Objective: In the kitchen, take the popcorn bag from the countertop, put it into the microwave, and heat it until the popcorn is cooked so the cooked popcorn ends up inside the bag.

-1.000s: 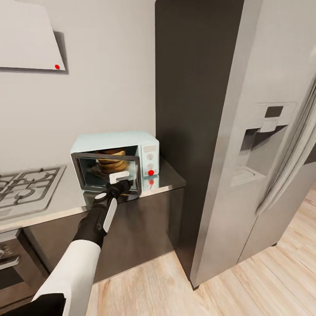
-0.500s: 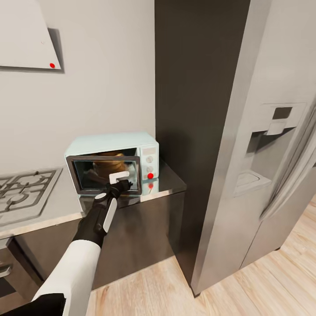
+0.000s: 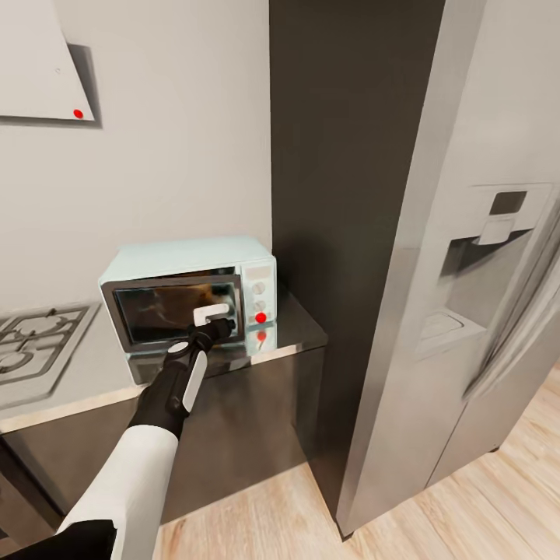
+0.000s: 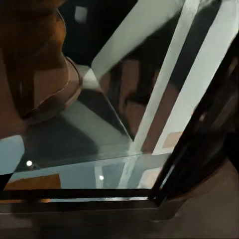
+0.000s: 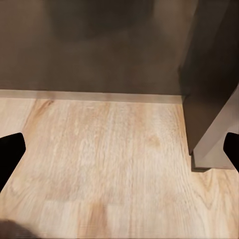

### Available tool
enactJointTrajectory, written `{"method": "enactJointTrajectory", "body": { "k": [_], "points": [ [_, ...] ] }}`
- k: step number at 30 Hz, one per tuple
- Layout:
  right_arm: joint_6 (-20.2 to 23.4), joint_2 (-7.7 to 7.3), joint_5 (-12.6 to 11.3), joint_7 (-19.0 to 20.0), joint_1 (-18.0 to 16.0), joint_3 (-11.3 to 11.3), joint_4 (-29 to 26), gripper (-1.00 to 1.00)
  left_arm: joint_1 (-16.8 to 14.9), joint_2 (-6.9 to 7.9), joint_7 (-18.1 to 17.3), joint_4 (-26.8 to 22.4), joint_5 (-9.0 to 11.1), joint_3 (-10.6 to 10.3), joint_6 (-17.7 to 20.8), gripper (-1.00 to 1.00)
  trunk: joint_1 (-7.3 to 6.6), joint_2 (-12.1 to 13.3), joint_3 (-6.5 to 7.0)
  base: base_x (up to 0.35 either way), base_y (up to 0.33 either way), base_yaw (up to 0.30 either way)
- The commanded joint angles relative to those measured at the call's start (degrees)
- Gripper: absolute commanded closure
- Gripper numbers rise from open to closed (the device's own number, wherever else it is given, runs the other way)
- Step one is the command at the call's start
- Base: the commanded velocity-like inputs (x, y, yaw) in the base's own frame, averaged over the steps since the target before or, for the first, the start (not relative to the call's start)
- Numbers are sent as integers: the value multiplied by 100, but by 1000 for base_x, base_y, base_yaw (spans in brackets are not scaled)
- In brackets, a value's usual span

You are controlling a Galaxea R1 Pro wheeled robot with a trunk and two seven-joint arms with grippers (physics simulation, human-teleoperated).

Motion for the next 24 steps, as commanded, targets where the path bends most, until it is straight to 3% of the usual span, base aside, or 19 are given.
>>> {"method": "enactJointTrajectory", "body": {
  "k": [1, 24],
  "points": [
    [-9, -2, 44, -2, 1, 1, -5, -100, -1, -5, 6, -9, 16, 8, 32, -100, 3, -3, -5, 255, 0, 0],
    [-10, -2, 47, 2, -8, 8, 109, -100, 6, 3, -2, -9, 16, 26, 32, -100, 3, -3, -5, 64, 0, 0]
  ]
}}
